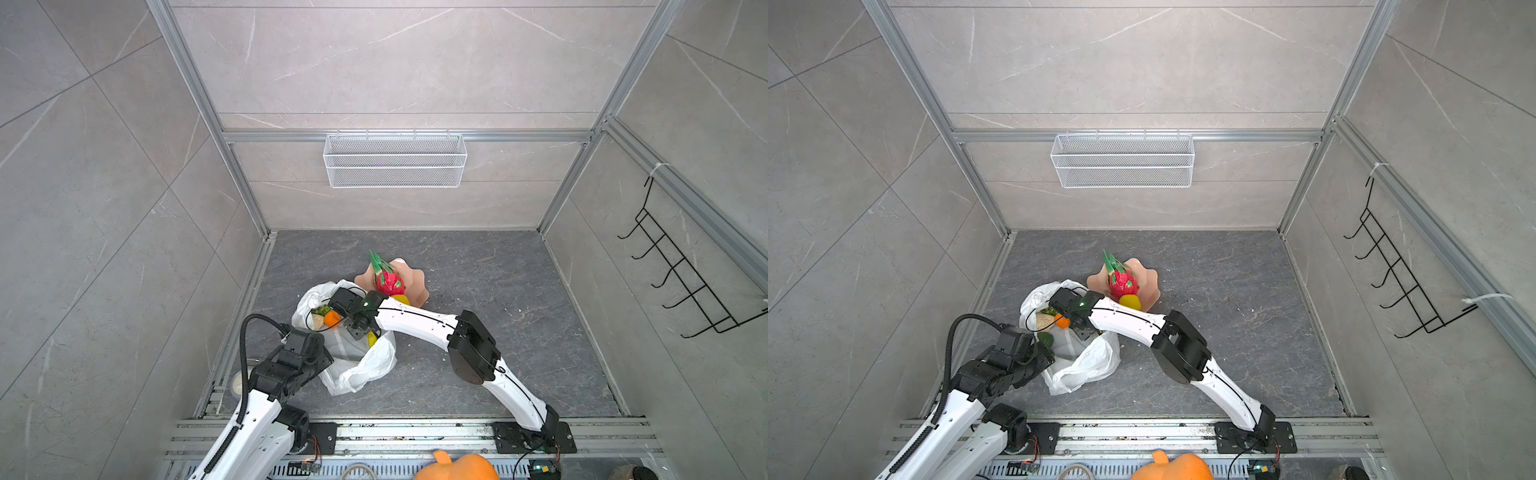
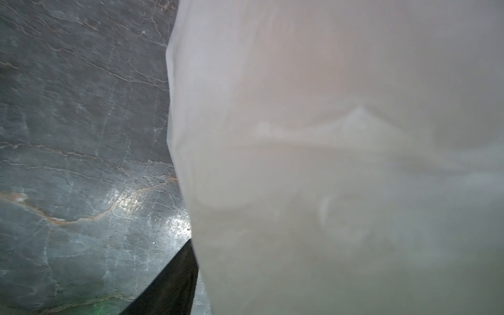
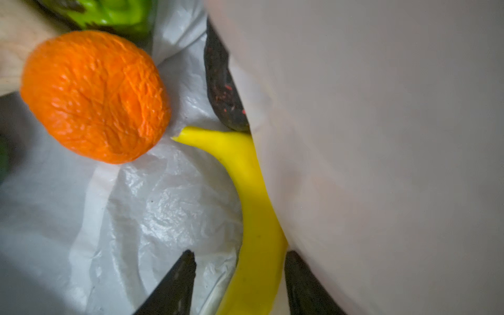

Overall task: Take fruits out of the plastic bag
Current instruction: Pick up the fruit from the plastic bag.

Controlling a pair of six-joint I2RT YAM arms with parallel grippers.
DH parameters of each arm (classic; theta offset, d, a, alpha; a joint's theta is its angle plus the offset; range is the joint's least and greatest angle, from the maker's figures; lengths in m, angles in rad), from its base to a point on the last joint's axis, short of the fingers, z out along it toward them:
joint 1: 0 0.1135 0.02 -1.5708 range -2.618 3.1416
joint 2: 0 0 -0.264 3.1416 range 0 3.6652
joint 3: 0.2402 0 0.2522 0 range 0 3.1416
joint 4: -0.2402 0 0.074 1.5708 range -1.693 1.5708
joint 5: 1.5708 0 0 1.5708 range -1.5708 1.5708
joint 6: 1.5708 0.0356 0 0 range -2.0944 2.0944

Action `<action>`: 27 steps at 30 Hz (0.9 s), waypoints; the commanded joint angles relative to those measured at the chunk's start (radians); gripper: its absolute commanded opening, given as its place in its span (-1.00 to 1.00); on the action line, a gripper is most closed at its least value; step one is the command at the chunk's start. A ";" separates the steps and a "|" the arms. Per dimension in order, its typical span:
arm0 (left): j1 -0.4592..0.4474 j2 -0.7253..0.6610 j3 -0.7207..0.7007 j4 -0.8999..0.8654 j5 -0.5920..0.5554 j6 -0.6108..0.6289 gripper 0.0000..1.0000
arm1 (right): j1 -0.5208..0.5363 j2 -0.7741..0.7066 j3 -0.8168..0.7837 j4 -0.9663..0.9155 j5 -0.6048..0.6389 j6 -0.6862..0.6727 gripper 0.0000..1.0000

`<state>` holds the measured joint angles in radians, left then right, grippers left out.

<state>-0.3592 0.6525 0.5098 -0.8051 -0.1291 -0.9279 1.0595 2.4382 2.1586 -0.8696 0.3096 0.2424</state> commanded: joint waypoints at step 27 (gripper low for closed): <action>0.004 0.045 -0.010 0.032 0.000 0.005 0.25 | 0.082 -0.232 -0.139 0.062 0.040 -0.014 -0.56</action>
<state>-0.3592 0.7055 0.4957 -0.7773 -0.1257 -0.9276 1.1320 2.2799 2.0617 -0.8455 0.3340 0.2382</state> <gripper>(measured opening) 0.627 0.252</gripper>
